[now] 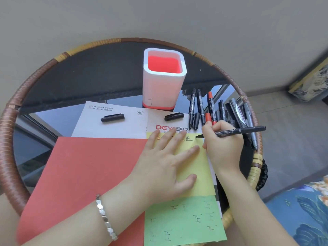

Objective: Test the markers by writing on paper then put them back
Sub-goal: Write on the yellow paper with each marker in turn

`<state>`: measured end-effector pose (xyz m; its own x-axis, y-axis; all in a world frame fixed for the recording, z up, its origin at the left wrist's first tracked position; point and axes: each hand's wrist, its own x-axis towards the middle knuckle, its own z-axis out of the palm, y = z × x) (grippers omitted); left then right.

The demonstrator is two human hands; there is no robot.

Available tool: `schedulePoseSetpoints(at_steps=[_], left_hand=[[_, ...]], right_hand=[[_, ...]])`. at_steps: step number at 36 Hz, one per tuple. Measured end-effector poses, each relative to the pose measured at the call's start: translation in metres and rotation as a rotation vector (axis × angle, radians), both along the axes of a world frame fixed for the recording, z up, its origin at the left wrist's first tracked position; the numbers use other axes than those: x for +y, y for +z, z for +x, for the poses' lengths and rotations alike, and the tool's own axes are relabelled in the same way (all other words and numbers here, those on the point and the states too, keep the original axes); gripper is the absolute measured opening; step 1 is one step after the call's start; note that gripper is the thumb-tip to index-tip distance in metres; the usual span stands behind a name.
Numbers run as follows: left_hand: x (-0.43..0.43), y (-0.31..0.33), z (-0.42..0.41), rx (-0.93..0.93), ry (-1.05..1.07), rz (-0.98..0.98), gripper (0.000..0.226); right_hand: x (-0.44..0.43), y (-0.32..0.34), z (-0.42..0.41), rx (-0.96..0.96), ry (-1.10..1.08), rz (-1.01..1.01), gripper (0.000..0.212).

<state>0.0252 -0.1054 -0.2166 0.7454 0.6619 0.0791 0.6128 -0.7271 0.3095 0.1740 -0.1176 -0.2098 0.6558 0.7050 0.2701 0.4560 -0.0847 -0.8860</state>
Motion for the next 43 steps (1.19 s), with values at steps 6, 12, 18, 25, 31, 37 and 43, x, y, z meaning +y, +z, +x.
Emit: schedulePoseSetpoints(at_steps=[6,12,18,25,31,37,43], left_hand=[[-0.0005,0.0006,0.0002,-0.016,0.005,-0.013,0.060],[-0.0006,0.0008,0.0007,-0.019,0.007,-0.018,0.059],[-0.0007,0.0008,0.0005,-0.020,0.009,-0.025,0.059],[-0.0008,0.0016,0.0007,-0.013,0.009,-0.025,0.060],[-0.0008,0.0013,0.0006,-0.013,0.009,-0.024,0.060],[-0.0008,0.0008,0.0010,-0.021,0.013,-0.010,0.059],[-0.0011,0.0012,0.0007,-0.013,0.016,-0.011,0.059]], right_hand=[[0.0008,-0.0020,0.0000,-0.049,0.018,-0.006,0.035],[0.0010,-0.0030,-0.0002,-0.047,-0.032,0.007,0.035],[-0.0002,-0.0020,0.0008,0.008,-0.020,0.029,0.035],[-0.0002,-0.0021,0.0007,-0.014,-0.006,0.017,0.035],[-0.0002,-0.0029,0.0015,-0.039,-0.018,0.007,0.034],[-0.0002,-0.0027,0.0017,-0.041,-0.038,0.010,0.033],[0.0004,-0.0041,0.0016,-0.059,-0.050,0.018,0.032]])
